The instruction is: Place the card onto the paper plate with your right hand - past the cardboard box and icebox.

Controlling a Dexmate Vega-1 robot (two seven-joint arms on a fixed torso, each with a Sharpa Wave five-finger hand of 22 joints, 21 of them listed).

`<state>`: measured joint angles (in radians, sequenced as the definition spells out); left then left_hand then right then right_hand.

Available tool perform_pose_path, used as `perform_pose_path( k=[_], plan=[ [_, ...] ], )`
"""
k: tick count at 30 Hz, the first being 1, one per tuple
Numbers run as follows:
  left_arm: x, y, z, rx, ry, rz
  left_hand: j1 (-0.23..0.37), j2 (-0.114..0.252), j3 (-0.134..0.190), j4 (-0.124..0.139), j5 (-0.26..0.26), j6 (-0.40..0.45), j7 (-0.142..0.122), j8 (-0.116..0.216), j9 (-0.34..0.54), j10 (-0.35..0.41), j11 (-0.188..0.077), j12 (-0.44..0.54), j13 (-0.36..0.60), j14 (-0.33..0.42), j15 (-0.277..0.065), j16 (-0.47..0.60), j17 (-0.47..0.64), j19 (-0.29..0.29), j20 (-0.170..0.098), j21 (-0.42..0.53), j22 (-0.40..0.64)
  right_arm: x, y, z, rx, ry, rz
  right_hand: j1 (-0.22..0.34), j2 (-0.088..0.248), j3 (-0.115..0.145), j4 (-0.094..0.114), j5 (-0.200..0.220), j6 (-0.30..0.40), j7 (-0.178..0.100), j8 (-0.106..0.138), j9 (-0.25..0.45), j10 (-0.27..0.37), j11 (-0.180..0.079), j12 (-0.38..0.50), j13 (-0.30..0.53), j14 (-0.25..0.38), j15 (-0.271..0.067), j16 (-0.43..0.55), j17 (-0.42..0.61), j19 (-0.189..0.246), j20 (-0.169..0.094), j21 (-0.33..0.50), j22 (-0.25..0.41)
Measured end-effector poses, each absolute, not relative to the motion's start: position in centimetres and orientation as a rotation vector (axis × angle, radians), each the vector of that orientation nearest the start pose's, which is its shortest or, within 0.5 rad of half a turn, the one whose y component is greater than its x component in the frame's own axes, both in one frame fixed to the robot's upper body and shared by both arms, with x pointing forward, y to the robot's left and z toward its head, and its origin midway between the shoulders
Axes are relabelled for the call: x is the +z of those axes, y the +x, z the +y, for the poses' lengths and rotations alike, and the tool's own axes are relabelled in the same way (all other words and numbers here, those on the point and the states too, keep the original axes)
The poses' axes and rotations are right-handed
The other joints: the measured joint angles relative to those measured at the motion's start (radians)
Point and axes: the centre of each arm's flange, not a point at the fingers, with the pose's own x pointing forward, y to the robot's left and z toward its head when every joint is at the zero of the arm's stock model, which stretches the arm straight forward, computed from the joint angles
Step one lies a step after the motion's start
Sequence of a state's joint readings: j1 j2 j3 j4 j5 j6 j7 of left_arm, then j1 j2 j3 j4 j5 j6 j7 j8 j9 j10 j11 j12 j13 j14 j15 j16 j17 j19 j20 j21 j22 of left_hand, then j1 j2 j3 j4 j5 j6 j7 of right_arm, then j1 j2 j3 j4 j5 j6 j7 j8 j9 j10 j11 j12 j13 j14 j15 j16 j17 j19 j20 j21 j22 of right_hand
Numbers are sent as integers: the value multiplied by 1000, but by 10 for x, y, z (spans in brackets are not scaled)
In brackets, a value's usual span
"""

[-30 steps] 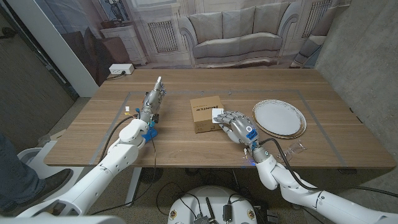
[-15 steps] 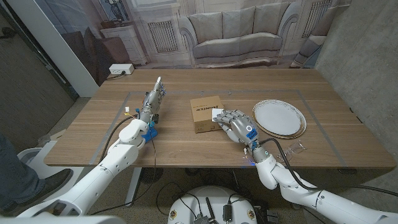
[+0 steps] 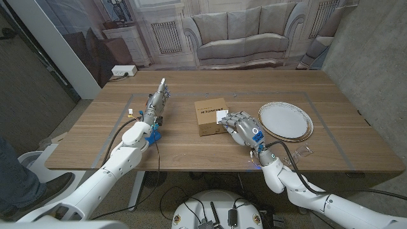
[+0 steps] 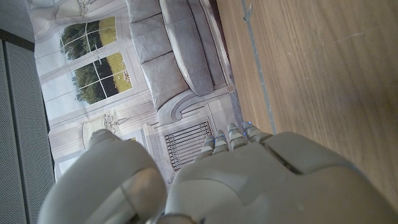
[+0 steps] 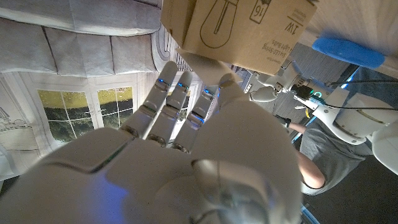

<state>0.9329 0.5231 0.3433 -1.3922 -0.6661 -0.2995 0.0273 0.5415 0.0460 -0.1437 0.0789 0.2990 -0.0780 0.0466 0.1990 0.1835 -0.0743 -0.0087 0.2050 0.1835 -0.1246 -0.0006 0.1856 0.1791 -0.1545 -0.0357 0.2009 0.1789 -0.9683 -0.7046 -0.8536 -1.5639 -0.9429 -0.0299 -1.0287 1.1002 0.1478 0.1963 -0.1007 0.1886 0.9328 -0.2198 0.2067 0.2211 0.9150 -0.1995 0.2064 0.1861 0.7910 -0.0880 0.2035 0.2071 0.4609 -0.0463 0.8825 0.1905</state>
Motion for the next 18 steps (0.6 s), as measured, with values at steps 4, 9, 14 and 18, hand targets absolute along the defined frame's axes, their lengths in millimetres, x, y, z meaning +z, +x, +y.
perform_pose_path(
  k=[4, 9, 14, 18],
  plan=[
    [-47, 634, 291, -177, -87, -593, 0, 0, 0, 0, 0, 0, 0, 0, 0, 0, 0, 0, 0, 0, 0, 0, 0, 0, 0, 0, 0, -148, 525, -156, -290, -1292, -1320, -6, -3, 11, 2, -4, 14, 0, 0, 0, 20, -2, 0, 0, 16, -5, 4, 0, -13, 2, 55, -4],
    [-48, 634, 290, -177, -89, -592, 3, 3, 0, 0, 0, 0, 0, 0, 0, 0, 0, 0, 0, 0, 0, 0, 0, 0, 0, 0, 0, -147, 524, -156, -282, -1283, -1326, -9, 1, 15, 0, -4, 52, 2, 5, 5, 61, 2, 0, 0, 48, -13, 4, 0, -31, 1, 110, -5],
    [-49, 635, 290, -177, -90, -591, 4, 4, 0, 0, 0, 0, 0, 0, 0, 0, 0, 0, 0, 0, 0, 0, 0, 0, 0, 0, 0, -146, 524, -156, -279, -1273, -1328, -13, -3, 22, 0, -4, 72, 3, 5, 8, 82, 3, 0, 0, 59, -15, 4, 0, -32, 0, 142, -4],
    [-49, 635, 289, -177, -91, -590, 4, 4, -3, -3, 0, 0, 0, 0, 0, 0, 0, 0, 0, 0, 0, 0, 0, 0, 0, 0, 0, -146, 524, -156, -277, -1272, -1326, -21, -10, 24, -2, -7, 69, 2, 5, 11, 80, 2, 0, 3, 65, -21, 4, 0, -41, 2, 155, -9]
  ],
)
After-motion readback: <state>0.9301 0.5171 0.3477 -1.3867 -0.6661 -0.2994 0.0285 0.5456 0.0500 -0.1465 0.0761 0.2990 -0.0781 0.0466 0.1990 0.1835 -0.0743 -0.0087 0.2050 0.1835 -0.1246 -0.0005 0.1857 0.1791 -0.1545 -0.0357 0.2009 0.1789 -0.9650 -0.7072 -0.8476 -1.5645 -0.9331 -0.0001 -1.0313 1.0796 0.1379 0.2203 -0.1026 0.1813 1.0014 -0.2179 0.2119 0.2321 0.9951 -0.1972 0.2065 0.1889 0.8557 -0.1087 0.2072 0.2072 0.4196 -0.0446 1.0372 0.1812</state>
